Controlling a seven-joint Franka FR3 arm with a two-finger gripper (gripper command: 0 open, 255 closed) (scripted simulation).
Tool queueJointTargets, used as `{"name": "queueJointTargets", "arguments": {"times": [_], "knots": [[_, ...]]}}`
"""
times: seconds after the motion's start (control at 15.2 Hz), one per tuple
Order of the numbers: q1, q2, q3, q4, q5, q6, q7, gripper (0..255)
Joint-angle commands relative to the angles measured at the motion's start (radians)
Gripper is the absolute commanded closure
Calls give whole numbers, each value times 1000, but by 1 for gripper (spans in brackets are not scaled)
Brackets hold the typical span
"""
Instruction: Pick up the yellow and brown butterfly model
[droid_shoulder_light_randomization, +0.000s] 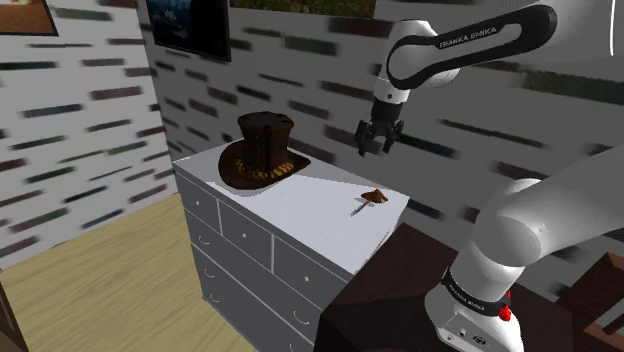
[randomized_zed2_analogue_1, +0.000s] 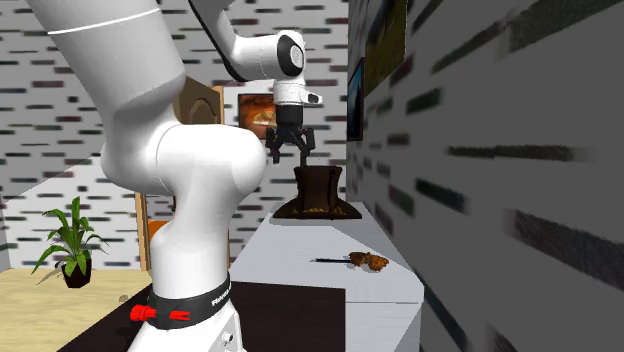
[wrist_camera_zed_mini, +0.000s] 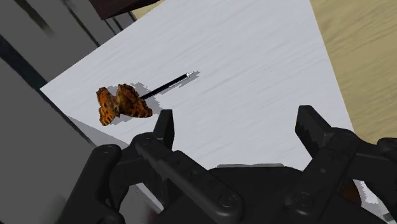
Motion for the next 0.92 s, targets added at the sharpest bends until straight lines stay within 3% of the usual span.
{"name": "queueJointTargets", "arguments": {"times": [0.0,0.86], "knots": [[-20,44,-16,-18,-15,61,4,0],[-126,454,-121,-30,-66,469,38,0]]}}
